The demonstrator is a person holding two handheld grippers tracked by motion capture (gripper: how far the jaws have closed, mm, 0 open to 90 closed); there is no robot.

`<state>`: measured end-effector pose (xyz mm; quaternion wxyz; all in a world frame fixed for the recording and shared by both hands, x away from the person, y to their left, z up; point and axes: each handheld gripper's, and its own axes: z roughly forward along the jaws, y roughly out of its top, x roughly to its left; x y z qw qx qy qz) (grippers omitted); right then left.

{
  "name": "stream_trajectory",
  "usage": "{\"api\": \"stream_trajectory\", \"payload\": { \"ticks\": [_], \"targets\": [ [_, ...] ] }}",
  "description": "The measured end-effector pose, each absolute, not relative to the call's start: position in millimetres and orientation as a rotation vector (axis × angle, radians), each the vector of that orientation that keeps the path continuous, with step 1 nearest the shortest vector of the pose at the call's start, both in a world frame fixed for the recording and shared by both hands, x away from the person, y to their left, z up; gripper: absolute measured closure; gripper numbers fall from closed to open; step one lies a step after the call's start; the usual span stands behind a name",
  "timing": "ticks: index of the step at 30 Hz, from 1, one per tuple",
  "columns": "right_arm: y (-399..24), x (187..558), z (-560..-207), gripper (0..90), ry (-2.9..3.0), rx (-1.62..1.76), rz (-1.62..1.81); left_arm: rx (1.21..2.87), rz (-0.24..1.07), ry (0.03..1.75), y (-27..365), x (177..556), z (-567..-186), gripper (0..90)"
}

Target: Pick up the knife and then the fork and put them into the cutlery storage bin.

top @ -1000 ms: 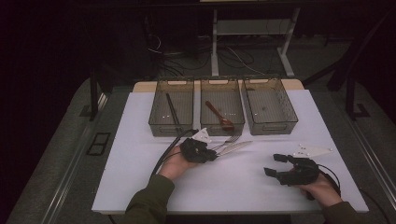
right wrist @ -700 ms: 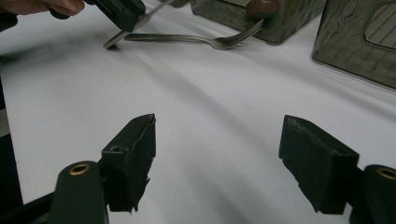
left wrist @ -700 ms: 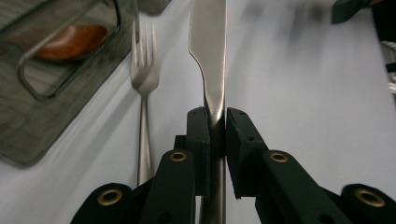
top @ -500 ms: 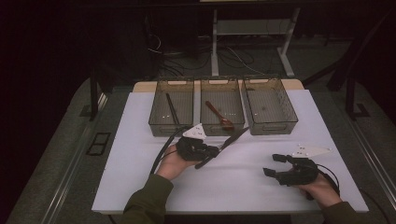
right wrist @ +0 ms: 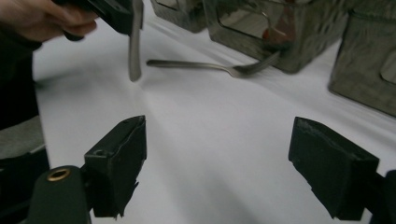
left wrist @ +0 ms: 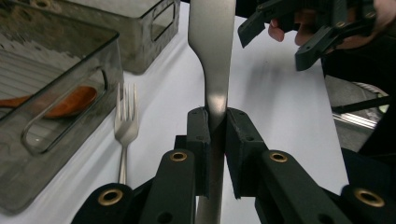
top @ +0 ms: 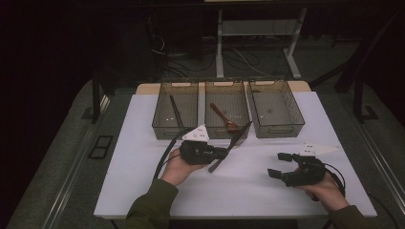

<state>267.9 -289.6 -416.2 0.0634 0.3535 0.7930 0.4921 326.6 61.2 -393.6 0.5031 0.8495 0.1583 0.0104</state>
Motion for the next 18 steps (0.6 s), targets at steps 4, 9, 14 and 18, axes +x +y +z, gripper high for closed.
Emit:
{"api": "stream_trajectory", "payload": {
  "ticks": [4,9,14,18],
  "targets": [
    [-283,273,-406,25.4,2.393,1.071,1.514,2.042,0.080,0.418,51,320,-390,79.4],
    [-271,281,-393,33.1,2.358,1.062,1.541,2.025,0.144,0.454,34,312,-387,79.4],
    [-257,288,-381,40.2,2.333,1.050,1.617,2.014,0.183,0.478,23,308,-389,79.4],
    [-245,294,-374,46.8,2.321,1.040,1.631,2.001,0.202,0.495,21,307,-390,79.3]
  ]
}}
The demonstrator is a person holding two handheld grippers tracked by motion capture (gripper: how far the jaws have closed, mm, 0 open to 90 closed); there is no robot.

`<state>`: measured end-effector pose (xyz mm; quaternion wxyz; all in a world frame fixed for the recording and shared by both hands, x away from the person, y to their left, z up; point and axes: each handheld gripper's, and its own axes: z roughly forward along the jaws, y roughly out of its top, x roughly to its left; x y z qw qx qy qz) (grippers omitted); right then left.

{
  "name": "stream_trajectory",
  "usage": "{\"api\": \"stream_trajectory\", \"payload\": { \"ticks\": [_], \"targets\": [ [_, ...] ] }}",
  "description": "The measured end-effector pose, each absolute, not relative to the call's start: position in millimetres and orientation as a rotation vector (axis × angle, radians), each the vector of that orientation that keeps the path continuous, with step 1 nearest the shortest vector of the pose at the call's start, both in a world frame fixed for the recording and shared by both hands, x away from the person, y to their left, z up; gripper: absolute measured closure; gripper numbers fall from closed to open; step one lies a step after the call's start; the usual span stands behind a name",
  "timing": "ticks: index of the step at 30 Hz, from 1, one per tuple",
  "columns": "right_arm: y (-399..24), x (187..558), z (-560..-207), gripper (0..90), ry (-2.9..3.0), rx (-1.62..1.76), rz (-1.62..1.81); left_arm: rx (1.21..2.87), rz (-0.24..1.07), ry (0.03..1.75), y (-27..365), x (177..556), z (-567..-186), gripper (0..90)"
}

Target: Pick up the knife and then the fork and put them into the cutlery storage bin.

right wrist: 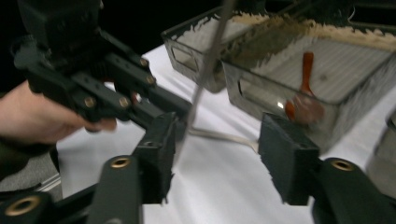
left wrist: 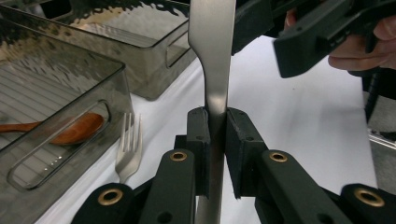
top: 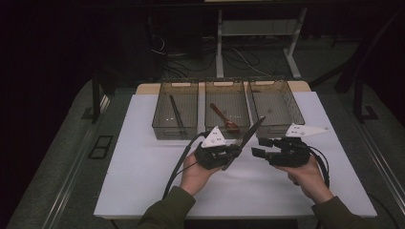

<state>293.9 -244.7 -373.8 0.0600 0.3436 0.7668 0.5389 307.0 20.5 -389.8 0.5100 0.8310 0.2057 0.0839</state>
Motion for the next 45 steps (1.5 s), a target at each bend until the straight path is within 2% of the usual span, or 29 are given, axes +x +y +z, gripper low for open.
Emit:
{"api": "stream_trajectory", "payload": {
  "ticks": [25,32,37,45],
  "targets": [
    [-202,324,-368,86.1,2.304,1.114,1.743,1.927,0.303,0.546,24,306,-390,79.3],
    [-198,325,-367,87.5,2.315,1.073,1.720,1.924,0.293,0.543,28,309,-391,77.8],
    [-203,326,-365,87.5,2.314,1.067,1.683,1.936,0.308,0.535,39,310,-391,60.7],
    [-221,327,-362,87.5,2.318,1.073,1.598,1.962,0.257,0.517,76,310,-397,45.5]
  ]
}}
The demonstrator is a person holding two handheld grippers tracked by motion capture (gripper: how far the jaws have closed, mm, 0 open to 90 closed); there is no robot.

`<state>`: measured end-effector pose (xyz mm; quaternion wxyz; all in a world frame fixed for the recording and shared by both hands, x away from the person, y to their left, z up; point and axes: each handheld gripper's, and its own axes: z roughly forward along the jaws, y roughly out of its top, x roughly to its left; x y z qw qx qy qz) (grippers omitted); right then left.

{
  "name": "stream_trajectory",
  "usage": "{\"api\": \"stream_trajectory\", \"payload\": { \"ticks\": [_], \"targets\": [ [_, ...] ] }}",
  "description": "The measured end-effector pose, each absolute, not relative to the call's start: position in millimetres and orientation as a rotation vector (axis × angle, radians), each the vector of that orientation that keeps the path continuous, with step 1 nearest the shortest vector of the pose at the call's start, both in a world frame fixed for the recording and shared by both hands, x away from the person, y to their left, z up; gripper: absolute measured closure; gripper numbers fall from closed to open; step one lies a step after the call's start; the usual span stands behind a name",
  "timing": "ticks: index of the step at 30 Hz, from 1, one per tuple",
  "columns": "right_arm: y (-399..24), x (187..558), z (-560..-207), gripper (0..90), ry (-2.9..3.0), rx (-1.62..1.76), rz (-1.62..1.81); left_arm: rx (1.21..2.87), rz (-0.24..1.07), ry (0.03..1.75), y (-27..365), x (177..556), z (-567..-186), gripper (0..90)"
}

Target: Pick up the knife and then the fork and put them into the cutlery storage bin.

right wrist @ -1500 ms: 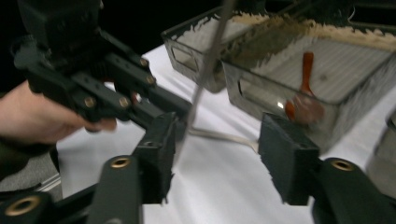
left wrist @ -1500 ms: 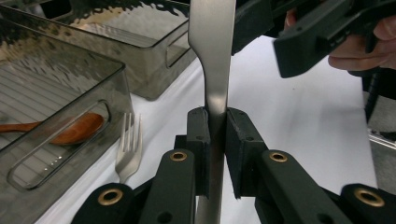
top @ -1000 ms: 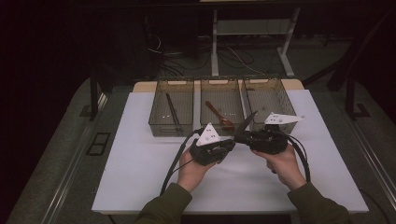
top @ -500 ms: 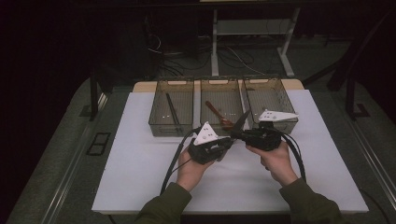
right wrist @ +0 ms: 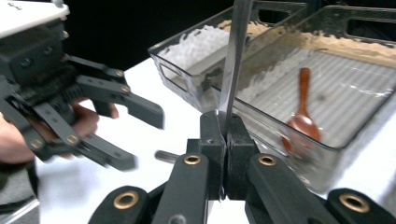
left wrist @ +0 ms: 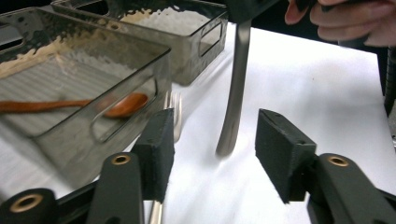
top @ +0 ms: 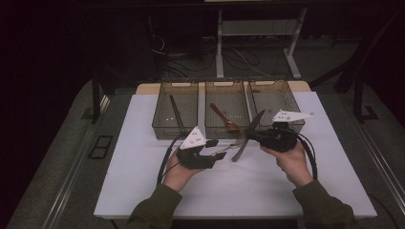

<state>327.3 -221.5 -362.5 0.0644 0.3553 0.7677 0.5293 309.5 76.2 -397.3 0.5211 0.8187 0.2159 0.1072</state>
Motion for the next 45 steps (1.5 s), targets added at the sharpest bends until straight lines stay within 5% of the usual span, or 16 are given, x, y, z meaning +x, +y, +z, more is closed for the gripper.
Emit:
{"api": "stream_trajectory", "payload": {
  "ticks": [18,35,45],
  "targets": [
    [-258,333,-356,87.4,2.256,1.130,1.513,1.946,0.234,0.568,148,281,-421,23.9],
    [-304,354,-314,87.4,2.154,1.161,1.466,1.932,0.275,0.668,166,272,-431,0.0],
    [-328,382,-288,87.4,2.083,1.197,1.363,1.949,0.270,0.693,164,273,-431,0.0]
  ]
}}
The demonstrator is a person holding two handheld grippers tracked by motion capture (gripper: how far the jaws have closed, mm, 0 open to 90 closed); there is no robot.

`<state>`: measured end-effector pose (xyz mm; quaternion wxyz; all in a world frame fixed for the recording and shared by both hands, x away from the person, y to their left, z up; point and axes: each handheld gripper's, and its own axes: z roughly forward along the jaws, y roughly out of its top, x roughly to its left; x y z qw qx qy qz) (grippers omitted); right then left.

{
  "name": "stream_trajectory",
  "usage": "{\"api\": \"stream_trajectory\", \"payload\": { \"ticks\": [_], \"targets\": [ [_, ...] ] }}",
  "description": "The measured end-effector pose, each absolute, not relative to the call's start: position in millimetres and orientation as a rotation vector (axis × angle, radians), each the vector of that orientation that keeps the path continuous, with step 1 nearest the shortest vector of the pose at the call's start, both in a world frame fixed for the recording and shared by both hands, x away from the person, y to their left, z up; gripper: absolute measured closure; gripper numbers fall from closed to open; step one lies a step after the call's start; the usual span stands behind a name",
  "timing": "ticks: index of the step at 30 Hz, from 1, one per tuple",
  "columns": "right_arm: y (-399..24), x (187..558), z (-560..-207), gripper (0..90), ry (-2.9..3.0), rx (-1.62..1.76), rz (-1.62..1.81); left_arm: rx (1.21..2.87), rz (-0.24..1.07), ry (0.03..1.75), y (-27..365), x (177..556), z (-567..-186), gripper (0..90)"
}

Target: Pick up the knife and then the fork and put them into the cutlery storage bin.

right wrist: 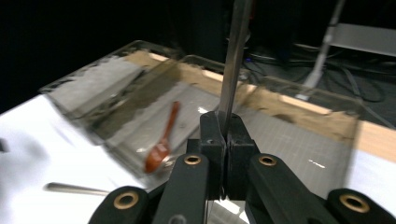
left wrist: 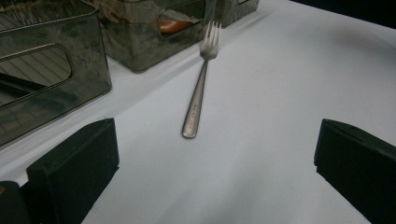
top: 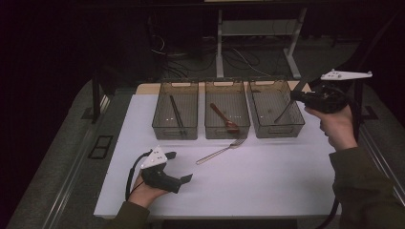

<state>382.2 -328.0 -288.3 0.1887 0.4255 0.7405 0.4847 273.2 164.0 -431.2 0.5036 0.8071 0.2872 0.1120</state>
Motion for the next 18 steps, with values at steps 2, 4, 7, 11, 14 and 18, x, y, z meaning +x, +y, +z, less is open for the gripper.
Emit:
{"api": "stream_trajectory", "payload": {
  "ticks": [2,4,7,11,14,18],
  "targets": [
    [-334,391,-286,87.4,2.072,1.220,1.334,1.947,0.271,0.689,164,273,-431,0.0],
    [-339,400,-286,87.5,2.062,1.239,1.313,1.945,0.276,0.687,164,273,-431,0.0],
    [-344,412,-290,87.4,2.071,1.275,1.249,1.937,0.277,0.687,164,273,-430,0.0],
    [-347,422,-297,87.5,2.097,1.301,1.152,1.937,0.275,0.686,165,273,-431,0.0],
    [-349,425,-303,87.5,2.113,1.322,1.096,1.939,0.273,0.686,165,273,-430,0.0],
    [-355,426,-311,87.4,2.133,1.349,1.047,1.932,0.275,0.684,165,272,-430,0.0]
  ]
}}
